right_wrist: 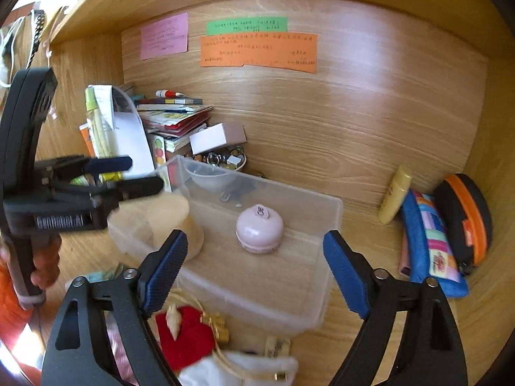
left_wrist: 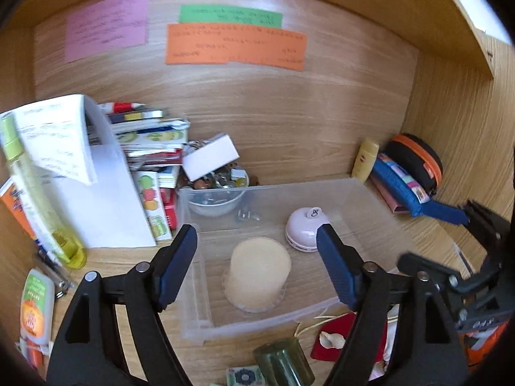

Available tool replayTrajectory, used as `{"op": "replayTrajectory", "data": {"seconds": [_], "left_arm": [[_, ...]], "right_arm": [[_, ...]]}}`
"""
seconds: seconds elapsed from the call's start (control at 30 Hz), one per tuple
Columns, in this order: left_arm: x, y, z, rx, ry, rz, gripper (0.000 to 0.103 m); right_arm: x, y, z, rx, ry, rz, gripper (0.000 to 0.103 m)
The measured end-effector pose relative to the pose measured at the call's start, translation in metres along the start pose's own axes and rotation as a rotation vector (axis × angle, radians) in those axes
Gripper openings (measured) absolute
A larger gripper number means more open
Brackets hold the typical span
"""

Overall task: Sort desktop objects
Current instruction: 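Open right tool dropping pink device into box while left tool releases candle jar inside, then grasp the light-blue tube with left tool while right tool grasps white drawstring pouch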

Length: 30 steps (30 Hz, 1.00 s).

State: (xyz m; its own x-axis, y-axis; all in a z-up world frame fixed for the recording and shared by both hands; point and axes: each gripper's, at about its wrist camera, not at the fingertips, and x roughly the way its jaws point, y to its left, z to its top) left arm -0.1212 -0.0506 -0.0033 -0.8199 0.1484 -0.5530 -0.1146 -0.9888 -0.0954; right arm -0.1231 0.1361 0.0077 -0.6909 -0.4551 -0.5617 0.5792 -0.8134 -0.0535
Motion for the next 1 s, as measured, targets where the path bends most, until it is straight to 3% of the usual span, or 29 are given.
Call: {"op": "replayTrajectory", "data": {"seconds": [0.07,0.13,0.23,0.4,0.77,1.0], "left_arm": [[-0.012,0.005,-0.003,-0.031,-0.033,-0.007,0.092],[-0.026,0.011,-0.008,-0.07,-0.077,-0.028,0.098],[-0.046,0.017,-0.015,-0.099,-0.108,-0.036,0.101],[-0.067,0.02,-0.024,-0.072,-0.087,0.01,0.101],[-0.088,0.036,-0.068,-0.032,0.033,0.139,0.101],[-0.076,0.055,-0.104,-0.06,0.154,0.171,0.101]], "right_arm": [[-0.01,0.0,-0.008,0.003,-0.004,-0.002,0.087],[-0.02,-0.001,-0.014,0.014,-0.006,-0.001,0.088],[-0.032,-0.004,-0.024,0.038,-0.013,-0.009,0.089],[-0.048,-0.012,-0.039,0.084,-0.019,-0.029,0.094],[-0.071,-0.02,-0.078,0.127,-0.003,-0.094,0.1],[-0.064,-0.022,-0.102,0.189,0.095,-0.08,0.103]]}}
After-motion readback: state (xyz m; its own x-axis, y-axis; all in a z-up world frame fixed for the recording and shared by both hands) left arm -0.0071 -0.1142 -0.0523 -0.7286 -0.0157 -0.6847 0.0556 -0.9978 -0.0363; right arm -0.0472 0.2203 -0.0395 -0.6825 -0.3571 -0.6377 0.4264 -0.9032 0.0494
